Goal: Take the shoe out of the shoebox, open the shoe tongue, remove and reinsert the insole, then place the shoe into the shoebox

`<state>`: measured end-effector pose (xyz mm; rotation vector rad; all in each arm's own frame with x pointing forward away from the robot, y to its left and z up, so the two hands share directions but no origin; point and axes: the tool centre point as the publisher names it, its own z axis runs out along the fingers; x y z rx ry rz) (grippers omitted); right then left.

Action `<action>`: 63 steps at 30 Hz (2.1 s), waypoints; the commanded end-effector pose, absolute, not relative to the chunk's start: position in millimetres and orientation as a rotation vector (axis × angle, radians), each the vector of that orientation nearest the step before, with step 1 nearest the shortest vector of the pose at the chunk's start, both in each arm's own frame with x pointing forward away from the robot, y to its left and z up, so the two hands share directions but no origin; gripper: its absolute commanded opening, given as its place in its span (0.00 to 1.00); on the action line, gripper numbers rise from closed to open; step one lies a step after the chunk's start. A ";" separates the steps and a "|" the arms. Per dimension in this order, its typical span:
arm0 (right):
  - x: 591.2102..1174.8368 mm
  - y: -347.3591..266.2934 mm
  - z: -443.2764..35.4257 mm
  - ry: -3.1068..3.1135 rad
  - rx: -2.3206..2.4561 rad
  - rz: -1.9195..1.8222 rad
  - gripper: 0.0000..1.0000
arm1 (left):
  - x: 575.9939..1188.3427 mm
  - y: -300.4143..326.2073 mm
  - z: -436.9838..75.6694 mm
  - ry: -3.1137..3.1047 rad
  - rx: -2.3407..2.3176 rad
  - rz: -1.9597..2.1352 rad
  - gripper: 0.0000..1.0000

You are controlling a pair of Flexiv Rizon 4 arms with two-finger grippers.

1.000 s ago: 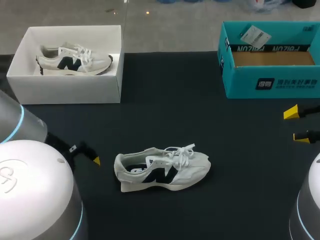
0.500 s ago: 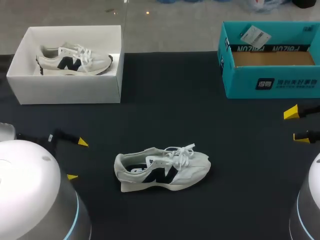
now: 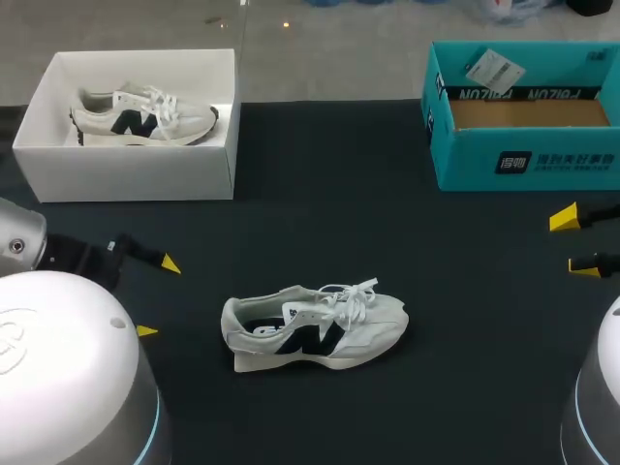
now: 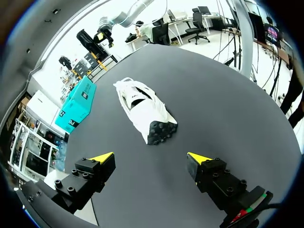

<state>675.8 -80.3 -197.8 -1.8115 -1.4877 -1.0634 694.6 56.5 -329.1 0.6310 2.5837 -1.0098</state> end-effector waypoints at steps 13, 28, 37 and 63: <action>674.5 -79.9 -197.8 -1.487 -1.815 -1.063 1.00 | 699.1 61.7 -344.9 2.490 -0.233 -1.857 1.00; 674.5 -79.9 -197.8 -1.487 -1.815 -1.063 1.00 | 684.2 38.5 -377.1 2.470 -0.257 -1.817 1.00; 674.5 -79.9 -197.8 -1.487 -1.815 -1.063 1.00 | 684.2 6.0 -401.6 2.476 -0.276 -1.752 1.00; 674.5 -79.9 -197.8 -1.487 -1.815 -1.063 1.00 | 674.2 -41.5 -406.5 2.534 -0.170 -1.737 1.00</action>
